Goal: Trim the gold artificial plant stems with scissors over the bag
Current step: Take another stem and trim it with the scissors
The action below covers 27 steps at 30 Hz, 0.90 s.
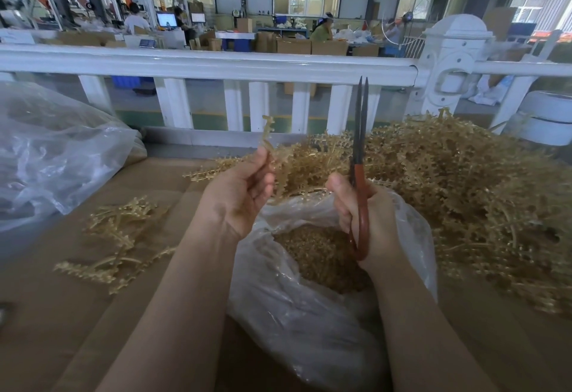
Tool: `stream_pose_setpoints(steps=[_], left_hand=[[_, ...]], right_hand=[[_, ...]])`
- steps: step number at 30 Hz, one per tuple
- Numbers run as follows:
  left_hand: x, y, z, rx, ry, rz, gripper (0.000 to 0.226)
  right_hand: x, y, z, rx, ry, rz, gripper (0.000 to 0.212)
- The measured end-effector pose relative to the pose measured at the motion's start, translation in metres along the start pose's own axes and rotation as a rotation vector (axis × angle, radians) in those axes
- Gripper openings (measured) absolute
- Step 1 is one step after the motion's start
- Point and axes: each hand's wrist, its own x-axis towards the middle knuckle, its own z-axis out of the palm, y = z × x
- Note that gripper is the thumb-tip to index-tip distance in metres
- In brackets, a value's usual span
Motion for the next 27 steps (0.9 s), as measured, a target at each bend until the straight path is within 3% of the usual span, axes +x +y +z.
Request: stream_pose_setpoints(steps=[3,6,9,13,19,27], left_hand=[[0.0,-0.005,0.002,-0.016,0.018,0.024,0.019],[0.001,-0.007,0.003,-0.02,0.006,0.035,0.019],[0.001,-0.008,0.004,-0.023,0.004,0.034,0.01],[-0.001,-0.009,0.007,0.038,0.021,0.048,0.015],[-0.002,-0.006,0.007,-0.003,-0.047,0.03,0.007],[-0.004,-0.005,0.006,-0.078,-0.066,0.04,0.015]], right_hand=[[-0.001,0.001,0.004,-0.154,-0.01,-0.05,0.038],[-0.003,0.005,0.006,-0.402,-0.022,-0.087,0.047],[-0.004,0.01,0.006,-0.667,-0.062,-0.161,0.041],[-0.004,0.015,0.009,-0.9,-0.058,-0.278,0.042],[0.002,0.024,0.002,-0.983,0.031,-0.199,0.051],[-0.001,0.019,0.004,-1.059,0.002,-0.256,0.053]])
